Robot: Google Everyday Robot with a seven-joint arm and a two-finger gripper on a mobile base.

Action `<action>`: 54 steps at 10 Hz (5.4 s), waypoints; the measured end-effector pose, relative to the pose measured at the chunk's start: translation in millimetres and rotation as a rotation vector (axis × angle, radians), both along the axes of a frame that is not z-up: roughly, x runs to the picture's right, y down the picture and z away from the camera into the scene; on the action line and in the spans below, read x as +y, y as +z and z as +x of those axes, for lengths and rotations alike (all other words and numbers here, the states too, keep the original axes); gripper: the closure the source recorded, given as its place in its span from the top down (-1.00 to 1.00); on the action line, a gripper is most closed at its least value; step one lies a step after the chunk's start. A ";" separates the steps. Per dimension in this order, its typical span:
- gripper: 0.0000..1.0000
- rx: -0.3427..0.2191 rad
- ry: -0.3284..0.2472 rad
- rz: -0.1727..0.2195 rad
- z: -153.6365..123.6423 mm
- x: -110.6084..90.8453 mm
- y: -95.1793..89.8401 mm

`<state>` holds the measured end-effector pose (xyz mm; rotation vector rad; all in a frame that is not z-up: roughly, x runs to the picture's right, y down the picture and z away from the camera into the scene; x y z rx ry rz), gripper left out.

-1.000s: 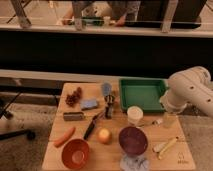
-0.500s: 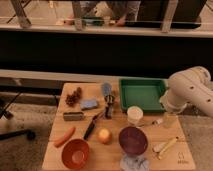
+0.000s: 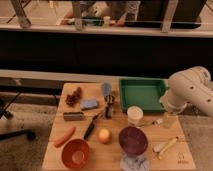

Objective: Place banana in purple bowl

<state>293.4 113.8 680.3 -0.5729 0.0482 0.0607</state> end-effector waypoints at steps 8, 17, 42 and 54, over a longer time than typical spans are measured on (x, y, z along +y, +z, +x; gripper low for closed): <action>0.60 0.000 0.000 0.000 0.0 0.0 0.0; 0.60 0.000 0.000 0.000 0.0 0.1 0.1; 0.60 -0.166 0.049 -0.097 45.2 132.3 22.6; 0.60 -0.302 -0.026 -0.068 38.6 168.3 78.0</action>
